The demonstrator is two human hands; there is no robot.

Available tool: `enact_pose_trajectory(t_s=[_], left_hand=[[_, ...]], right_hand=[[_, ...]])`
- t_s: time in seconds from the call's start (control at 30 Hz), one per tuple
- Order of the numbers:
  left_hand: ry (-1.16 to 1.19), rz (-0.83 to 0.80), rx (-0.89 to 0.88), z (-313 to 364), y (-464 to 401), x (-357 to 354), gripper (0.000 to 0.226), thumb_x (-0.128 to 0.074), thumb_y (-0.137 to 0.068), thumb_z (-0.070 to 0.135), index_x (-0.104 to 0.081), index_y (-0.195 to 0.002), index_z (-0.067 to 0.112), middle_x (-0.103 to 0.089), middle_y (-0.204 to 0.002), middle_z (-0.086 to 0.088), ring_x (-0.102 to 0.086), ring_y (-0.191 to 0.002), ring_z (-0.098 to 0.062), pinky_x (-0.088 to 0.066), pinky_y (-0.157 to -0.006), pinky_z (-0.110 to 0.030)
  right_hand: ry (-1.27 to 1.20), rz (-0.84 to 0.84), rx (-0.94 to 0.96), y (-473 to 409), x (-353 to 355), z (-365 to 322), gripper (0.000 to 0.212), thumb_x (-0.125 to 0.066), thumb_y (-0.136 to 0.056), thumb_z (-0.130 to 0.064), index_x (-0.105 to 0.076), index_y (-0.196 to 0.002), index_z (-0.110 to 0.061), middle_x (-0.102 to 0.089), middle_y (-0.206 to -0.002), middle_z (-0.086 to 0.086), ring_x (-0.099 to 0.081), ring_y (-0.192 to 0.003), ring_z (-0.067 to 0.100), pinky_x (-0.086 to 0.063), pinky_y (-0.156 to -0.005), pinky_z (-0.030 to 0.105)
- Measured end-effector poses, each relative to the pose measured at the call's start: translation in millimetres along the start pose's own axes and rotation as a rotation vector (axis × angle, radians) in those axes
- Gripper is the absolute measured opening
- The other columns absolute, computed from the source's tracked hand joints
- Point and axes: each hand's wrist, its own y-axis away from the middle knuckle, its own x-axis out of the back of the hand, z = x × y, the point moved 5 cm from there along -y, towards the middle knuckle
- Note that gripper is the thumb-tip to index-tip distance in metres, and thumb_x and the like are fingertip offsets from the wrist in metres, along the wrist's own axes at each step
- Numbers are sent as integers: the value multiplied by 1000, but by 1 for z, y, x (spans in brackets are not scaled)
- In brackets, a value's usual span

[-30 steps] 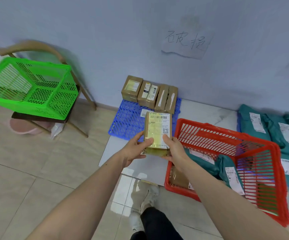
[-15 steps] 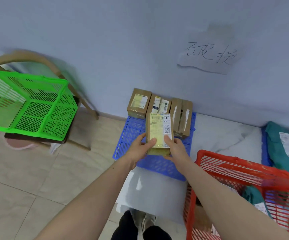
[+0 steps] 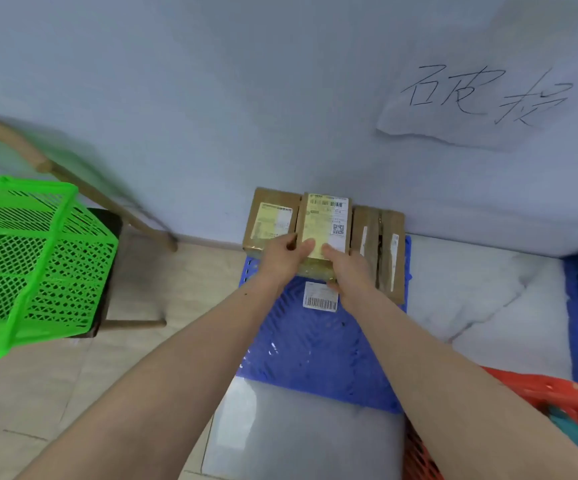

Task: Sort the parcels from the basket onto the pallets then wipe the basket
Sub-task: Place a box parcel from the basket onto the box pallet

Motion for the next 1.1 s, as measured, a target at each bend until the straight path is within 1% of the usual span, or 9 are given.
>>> enact_pose_trajectory(t_s=[0.1, 0.2, 0.3, 0.5, 0.7, 0.8, 0.87, 1.0, 1.1], left_hand=[[-76, 1, -11, 5, -23, -4, 28, -60, -96, 29, -69, -113, 8, -69, -96, 1, -60, -83, -11, -43, -66, -20], [-175, 11, -25, 5, -39, -7, 29, -56, -98, 32, -67, -112, 10, -68, -97, 1, -60, -86, -16, -42, -67, -25], [-207, 35, -32, 1, -49, -8, 31, -56, -97, 34, -65, -117, 13, -70, -105, 0, -64, -96, -19, -48, -78, -29], [-175, 49, -7, 0, -51, -8, 35, -57, -96, 36, -63, -123, 15, -70, -112, 1, -64, -104, -19, -52, -92, -37], [-175, 76, 17, 12, -36, -7, 45, -55, -98, 35, -50, -134, 9, -60, -114, 2, -55, -103, -15, -40, -84, -27], [-218, 82, 28, 15, -24, -5, 54, -54, -99, 34, -41, -142, 4, -55, -137, -10, -53, -123, -24, -36, -88, -25], [-237, 91, 27, 15, -15, -4, 58, -55, -98, 34, -39, -144, 3, -49, -143, -13, -48, -129, -28, -36, -91, -27], [-238, 146, 63, 14, 4, -1, 57, -59, -93, 43, -45, -137, 8, -48, -139, -13, -52, -121, -29, -45, -100, -39], [-231, 160, 39, 22, 31, -8, 52, -59, -92, 40, -50, -133, 10, -49, -135, -12, -55, -115, -28, -49, -98, -45]], right_hand=[[-13, 5, 16, -20, -5, -4, 57, -72, -65, -38, -58, -117, -21, -67, -117, 1, -66, -103, 23, -53, -95, 48], [-47, -18, 32, -35, -10, -6, 54, -74, -67, -33, -58, -117, -21, -69, -115, 1, -67, -104, 24, -54, -95, 48], [-32, -4, 54, -42, -13, -7, 38, -72, -80, -24, -55, -115, -21, -67, -115, 2, -66, -104, 22, -53, -96, 47], [8, 26, 84, -45, -14, -9, 34, -69, -87, -21, -51, -115, -19, -66, -116, 4, -64, -101, 18, -53, -95, 41], [89, 52, 93, -34, -6, -18, 56, -66, -91, -27, -41, -139, -11, -59, -117, 0, -56, -94, 14, -45, -71, 24], [128, 74, 87, -23, 2, -22, 59, -64, -92, -31, -40, -142, -10, -58, -127, 4, -56, -101, 17, -46, -81, 29], [147, 81, 94, -15, 7, -23, 60, -63, -93, -34, -40, -143, -10, -55, -134, 5, -54, -106, 17, -46, -87, 32], [163, 77, 117, 15, 21, -25, 54, -61, -95, -36, -44, -140, -10, -53, -131, 4, -50, -103, 14, -40, -85, 28], [140, 103, 148, 52, 41, -24, 47, -60, -94, -37, -49, -133, -13, -56, -123, 0, -51, -103, 13, -42, -86, 27]])
